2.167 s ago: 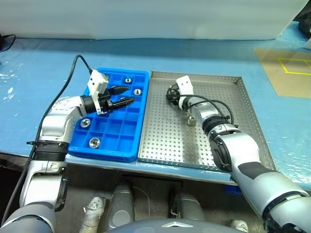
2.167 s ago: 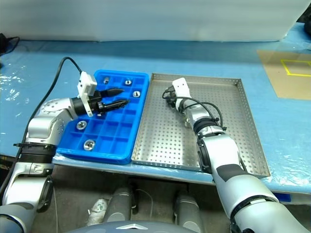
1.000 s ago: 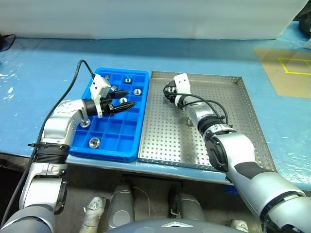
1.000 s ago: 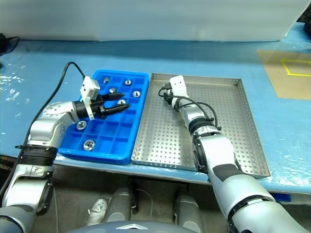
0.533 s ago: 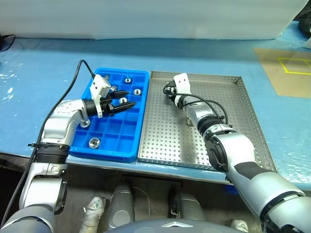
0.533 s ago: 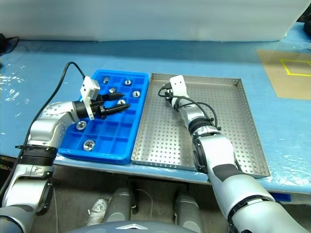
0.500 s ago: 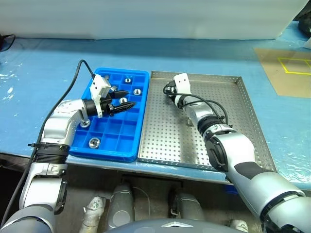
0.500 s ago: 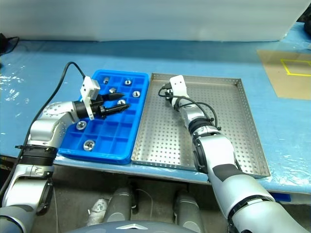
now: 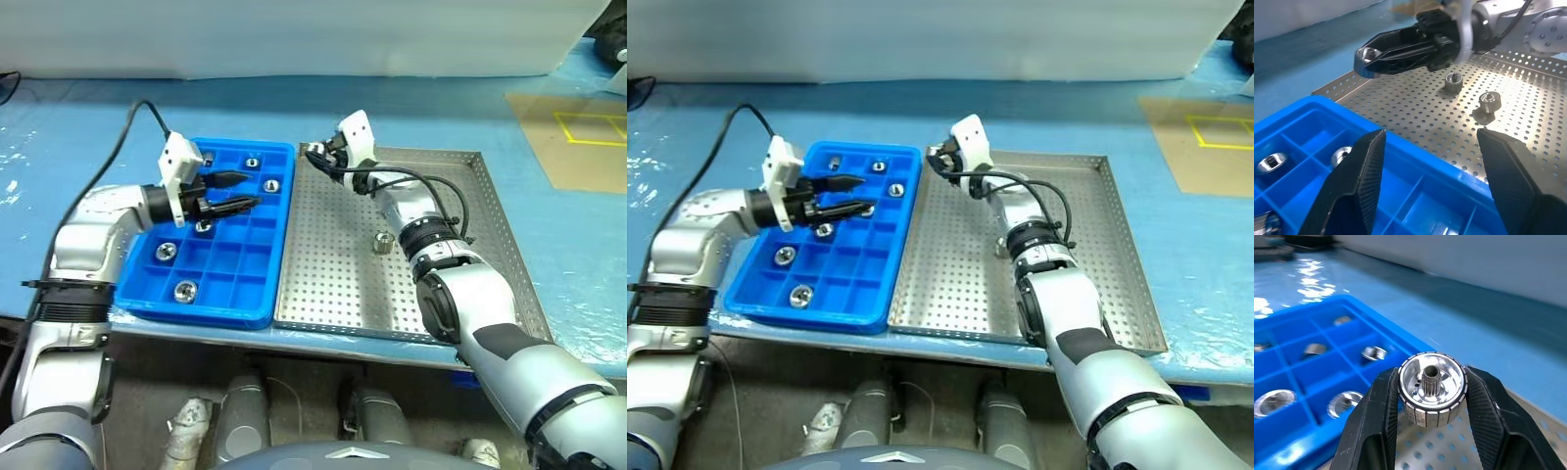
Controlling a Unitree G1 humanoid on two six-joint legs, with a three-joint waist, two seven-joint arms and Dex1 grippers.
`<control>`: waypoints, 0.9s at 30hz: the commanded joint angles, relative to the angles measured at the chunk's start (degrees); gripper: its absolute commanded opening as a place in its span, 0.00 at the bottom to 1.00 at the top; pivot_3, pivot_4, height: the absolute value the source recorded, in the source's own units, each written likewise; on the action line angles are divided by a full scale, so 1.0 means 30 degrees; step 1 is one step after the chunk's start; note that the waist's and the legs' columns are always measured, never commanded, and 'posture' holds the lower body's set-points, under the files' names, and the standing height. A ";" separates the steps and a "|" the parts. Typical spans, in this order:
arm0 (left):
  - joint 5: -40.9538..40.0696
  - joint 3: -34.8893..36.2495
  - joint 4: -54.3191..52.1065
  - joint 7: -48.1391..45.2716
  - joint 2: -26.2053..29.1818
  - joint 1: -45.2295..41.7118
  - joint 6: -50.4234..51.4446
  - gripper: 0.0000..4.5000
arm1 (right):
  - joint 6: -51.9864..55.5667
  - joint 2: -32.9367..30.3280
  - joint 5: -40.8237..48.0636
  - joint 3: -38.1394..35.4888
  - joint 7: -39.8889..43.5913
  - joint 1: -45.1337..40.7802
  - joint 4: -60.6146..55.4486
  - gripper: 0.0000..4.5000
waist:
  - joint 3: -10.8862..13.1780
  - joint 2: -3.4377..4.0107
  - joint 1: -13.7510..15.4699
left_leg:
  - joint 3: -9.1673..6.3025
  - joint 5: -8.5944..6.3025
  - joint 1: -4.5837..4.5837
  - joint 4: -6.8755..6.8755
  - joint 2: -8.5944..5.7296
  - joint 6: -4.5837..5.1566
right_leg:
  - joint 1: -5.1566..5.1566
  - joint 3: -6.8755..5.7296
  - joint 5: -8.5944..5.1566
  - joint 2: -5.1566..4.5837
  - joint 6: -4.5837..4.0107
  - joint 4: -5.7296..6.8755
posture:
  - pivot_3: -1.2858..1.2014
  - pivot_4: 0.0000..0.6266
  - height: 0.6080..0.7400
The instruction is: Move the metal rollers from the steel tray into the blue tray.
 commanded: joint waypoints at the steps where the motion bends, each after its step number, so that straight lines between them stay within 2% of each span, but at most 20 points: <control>1: -0.0533 0.1012 -0.0711 -0.0398 0.0900 0.0428 0.0073 0.70 | 0.1052 -0.0082 0.0606 0.1659 0.2913 0.1177 -0.4736 0.35 | 0.0000 0.0000 0.0008 | -0.0005 0.0000 0.0001 -0.0002 0.0000 0.0001 | 0.0001 -0.0001 0.0001 0.0000 0.0002 -0.0005 | 0.54 0.24 1.00; 5: -0.1123 0.1756 -0.2279 0.0014 0.1393 0.1434 0.0659 0.70 | 0.3287 -0.0295 0.1693 0.3357 0.6229 0.2789 -0.8731 0.35 | 0.0004 -0.0007 0.0086 | -0.0018 -0.0001 -0.0007 -0.0031 0.0001 -0.0001 | 0.0002 -0.0014 0.0003 0.0000 0.0005 -0.0039 | 0.55 0.24 1.00; 10: -0.1282 0.2590 -0.3615 0.0844 0.1688 0.3086 0.0973 0.70 | 0.3451 -0.0350 0.1365 0.5209 0.8254 0.4017 -0.8481 0.35 | 0.0001 -0.0009 0.0281 | -0.0021 0.0004 0.0019 -0.0045 0.0003 -0.0013 | 0.0015 -0.0015 -0.0002 -0.0003 -0.0002 -0.0045 | 0.58 0.24 1.00; 19: -0.1841 0.2805 -0.4910 0.1552 0.1693 0.4185 0.1432 0.70 | 0.1660 0.0760 0.0651 0.5345 0.6909 0.3030 -0.4715 0.35 | 0.0002 -0.0009 0.0549 | -0.0022 0.0022 0.0022 -0.0036 0.0003 -0.0041 | 0.0016 -0.0005 -0.0003 -0.0008 -0.0004 -0.0043 | 0.58 0.24 1.00; 26: -0.1807 0.2389 -0.4683 0.1628 0.1491 0.3870 0.1359 0.70 | 0.1061 0.0761 0.0532 0.5211 0.6863 0.2899 -0.4011 0.35 | 0.0002 -0.0010 0.0545 | -0.0021 0.0022 0.0016 -0.0033 0.0004 -0.0039 | 0.0016 -0.0006 -0.0002 -0.0006 -0.0004 -0.0043 | 0.58 0.24 1.00; 27: -0.1773 0.2275 -0.4603 0.1603 0.1426 0.3780 0.1326 0.70 | 0.0858 0.0730 0.0537 0.5087 0.6666 0.2893 -0.3946 0.43 | 0.0002 -0.0010 0.0546 | -0.0021 0.0023 0.0017 -0.0034 0.0005 -0.0039 | 0.0016 -0.0008 -0.0003 -0.0005 -0.0004 -0.0042 | 0.58 0.24 1.00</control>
